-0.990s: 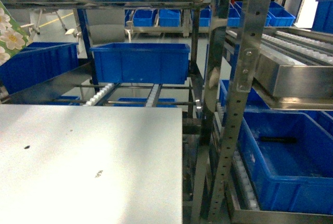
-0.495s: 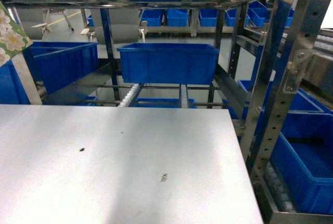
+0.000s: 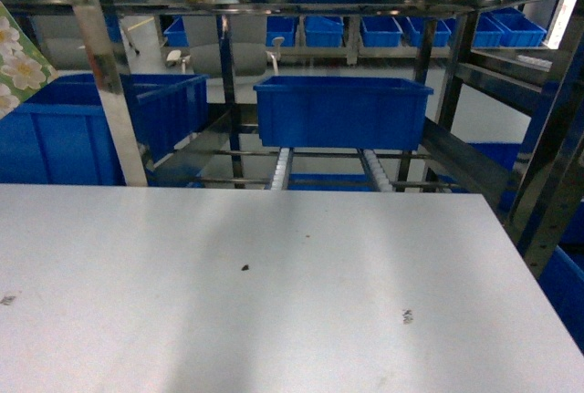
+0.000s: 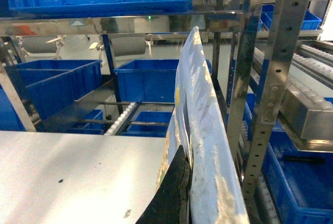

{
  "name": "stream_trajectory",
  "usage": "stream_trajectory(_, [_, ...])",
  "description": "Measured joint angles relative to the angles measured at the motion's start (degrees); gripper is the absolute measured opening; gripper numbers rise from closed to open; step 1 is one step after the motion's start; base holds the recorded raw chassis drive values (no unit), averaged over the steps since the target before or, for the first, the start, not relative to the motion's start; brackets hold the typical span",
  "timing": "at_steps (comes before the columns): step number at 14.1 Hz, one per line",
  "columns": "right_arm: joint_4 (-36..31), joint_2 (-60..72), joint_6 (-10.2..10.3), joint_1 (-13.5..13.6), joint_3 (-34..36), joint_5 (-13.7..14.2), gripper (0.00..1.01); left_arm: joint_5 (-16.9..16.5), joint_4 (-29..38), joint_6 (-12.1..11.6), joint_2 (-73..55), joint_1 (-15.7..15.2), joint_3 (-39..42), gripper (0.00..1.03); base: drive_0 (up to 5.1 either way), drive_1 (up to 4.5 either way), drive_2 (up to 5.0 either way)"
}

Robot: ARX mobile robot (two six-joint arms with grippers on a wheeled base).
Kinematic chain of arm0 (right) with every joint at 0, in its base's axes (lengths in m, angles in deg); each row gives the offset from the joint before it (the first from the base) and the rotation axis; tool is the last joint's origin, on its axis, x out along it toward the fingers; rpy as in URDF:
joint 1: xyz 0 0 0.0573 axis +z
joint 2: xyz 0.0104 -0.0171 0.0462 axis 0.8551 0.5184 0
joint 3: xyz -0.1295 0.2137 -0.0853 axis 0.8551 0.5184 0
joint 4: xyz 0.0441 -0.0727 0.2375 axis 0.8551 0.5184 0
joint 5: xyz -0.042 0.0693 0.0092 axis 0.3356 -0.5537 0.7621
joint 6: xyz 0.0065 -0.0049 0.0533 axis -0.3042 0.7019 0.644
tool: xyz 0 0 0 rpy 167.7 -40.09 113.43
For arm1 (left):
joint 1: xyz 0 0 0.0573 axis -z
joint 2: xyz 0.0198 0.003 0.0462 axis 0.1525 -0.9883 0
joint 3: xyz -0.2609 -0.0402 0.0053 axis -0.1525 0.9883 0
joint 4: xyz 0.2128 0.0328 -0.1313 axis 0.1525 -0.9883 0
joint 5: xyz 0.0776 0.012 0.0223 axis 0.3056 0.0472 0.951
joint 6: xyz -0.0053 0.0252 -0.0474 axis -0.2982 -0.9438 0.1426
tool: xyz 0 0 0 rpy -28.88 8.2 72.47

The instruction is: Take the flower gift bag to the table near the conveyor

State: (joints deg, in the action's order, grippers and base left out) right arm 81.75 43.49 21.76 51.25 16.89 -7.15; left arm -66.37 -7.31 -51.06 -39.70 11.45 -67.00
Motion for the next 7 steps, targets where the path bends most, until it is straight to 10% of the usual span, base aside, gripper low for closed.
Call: stream_trajectory(7, [0.0, 0.0, 0.0, 0.0, 0.0, 0.0, 0.02, 0.0, -0.1, 0.0, 0.0, 0.0, 0.0, 0.02, -5.0, 2.38, 2.4])
